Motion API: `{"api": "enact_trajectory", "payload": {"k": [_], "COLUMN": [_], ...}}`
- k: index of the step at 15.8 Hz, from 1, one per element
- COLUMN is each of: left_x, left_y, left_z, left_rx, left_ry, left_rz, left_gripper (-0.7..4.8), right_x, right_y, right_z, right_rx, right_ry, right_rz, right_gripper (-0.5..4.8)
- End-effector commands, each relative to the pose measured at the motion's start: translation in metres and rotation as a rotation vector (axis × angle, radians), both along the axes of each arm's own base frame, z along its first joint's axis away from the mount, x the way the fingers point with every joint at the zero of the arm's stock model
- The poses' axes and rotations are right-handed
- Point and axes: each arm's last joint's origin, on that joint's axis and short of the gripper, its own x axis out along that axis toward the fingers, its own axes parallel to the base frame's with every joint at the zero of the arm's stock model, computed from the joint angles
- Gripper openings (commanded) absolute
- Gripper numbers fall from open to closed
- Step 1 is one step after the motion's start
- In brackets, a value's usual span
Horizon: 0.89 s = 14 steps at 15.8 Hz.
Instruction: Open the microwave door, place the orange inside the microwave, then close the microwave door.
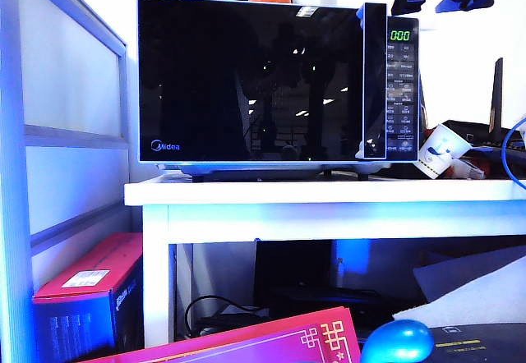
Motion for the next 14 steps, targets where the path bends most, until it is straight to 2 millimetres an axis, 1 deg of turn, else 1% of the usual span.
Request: {"api": "enact_trajectory", "payload": {"k": [1, 5, 7, 9, 10, 14], "left_x": [-0.002, -0.010, -0.013, -0.017, -0.019, -0.019], "left_y": [0.001, 0.004, 0.005, 0.006, 0.007, 0.007], "left_z": [-0.002, 0.013, 0.025, 0.039, 0.048, 0.044], "left_rx": [0.006, -0.008, -0.018, -0.026, -0.035, -0.020], "left_ry": [0.034, -0.013, -0.042, -0.067, -0.089, -0.052], "left_rz": [-0.004, -0.004, -0.004, -0.005, -0.008, -0.008], "left_gripper": [0.94, 0.94, 0.94, 0.94, 0.94, 0.94], "right_x": [-0.003, -0.005, -0.007, -0.009, -0.015, -0.029], "right_y": [0.004, 0.007, 0.007, 0.007, 0.007, 0.006], "right_z": [-0.005, -0.006, -0.004, -0.002, 0.004, 0.020], "right_rx": [-0.001, 0.004, 0.007, 0.008, 0.009, 0.005], "right_ry": [0.077, 0.092, 0.093, 0.096, 0.091, 0.051], "right_rz": [0.127, 0.245, 0.297, 0.315, 0.339, 0.350], "right_gripper": [4.49, 4.49, 4.49, 4.49, 4.49, 4.49]}}
